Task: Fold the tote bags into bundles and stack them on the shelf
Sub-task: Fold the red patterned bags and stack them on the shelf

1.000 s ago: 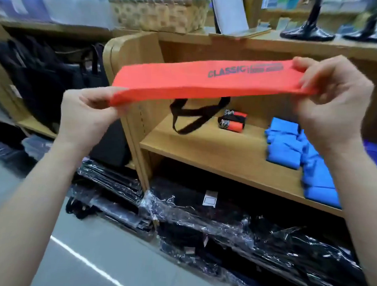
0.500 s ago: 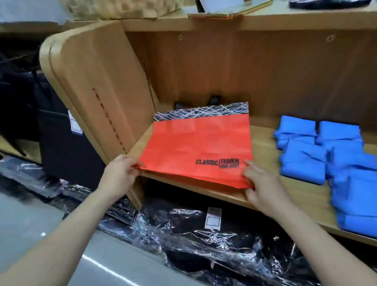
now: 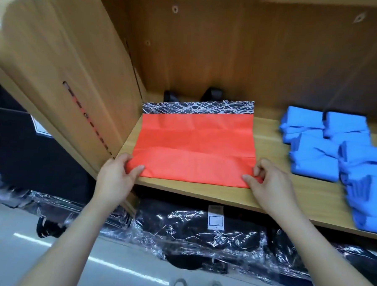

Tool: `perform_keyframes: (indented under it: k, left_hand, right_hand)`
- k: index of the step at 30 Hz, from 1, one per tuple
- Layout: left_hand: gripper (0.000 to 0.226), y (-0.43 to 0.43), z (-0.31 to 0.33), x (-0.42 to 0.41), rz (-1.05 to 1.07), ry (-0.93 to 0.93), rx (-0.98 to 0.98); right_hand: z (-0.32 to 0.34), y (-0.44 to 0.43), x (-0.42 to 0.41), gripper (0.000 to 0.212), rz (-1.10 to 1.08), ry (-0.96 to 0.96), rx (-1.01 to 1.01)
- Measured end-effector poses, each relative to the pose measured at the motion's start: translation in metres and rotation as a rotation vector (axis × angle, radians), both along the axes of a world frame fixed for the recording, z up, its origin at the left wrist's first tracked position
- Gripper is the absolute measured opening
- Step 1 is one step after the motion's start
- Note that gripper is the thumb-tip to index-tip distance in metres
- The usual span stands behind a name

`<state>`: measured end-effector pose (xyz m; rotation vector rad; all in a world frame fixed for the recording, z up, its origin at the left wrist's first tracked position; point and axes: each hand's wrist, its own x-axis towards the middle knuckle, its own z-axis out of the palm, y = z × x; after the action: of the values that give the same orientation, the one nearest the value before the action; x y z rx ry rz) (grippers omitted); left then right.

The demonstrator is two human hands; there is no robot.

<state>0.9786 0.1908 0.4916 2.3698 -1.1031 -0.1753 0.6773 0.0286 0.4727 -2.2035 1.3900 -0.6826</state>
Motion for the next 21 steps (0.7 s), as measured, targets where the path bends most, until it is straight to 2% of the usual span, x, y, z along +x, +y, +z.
perform_keyframes:
  k: [6, 10, 13, 16, 18, 19, 21]
  left_hand:
    - [0.031, -0.001, 0.004, 0.010, -0.235, -0.132, 0.064]
    - [0.049, -0.003, -0.001, 0.018, -0.333, -0.209, 0.071]
    - [0.045, -0.009, -0.009, 0.028, -0.480, -0.392, 0.076]
    - [0.043, -0.011, -0.016, 0.035, -0.657, -0.324, 0.179]
    - [0.058, -0.007, -0.020, 0.039, -0.715, -0.284, 0.275]
    - [0.069, -0.005, -0.022, 0.040, -0.741, -0.304, 0.304]
    - [0.080, -0.002, -0.023, 0.044, -0.773, -0.356, 0.335]
  right_hand:
    - [0.003, 0.015, 0.003, 0.012, 0.020, 0.132, -0.080]
    - [0.002, 0.017, 0.002, 0.032, 0.054, 0.272, -0.061]
    - [0.004, 0.018, 0.004, 0.036, 0.053, 0.360, -0.066]
    - [0.007, 0.023, 0.009, 0.049, 0.090, 0.470, -0.209]
    - [0.003, 0.023, 0.009, 0.071, 0.250, 0.538, -0.268]
    - [0.002, 0.021, 0.008, 0.073, 0.343, 0.538, -0.262]
    - [0.007, 0.018, 0.005, 0.057, 0.442, 0.511, -0.177]
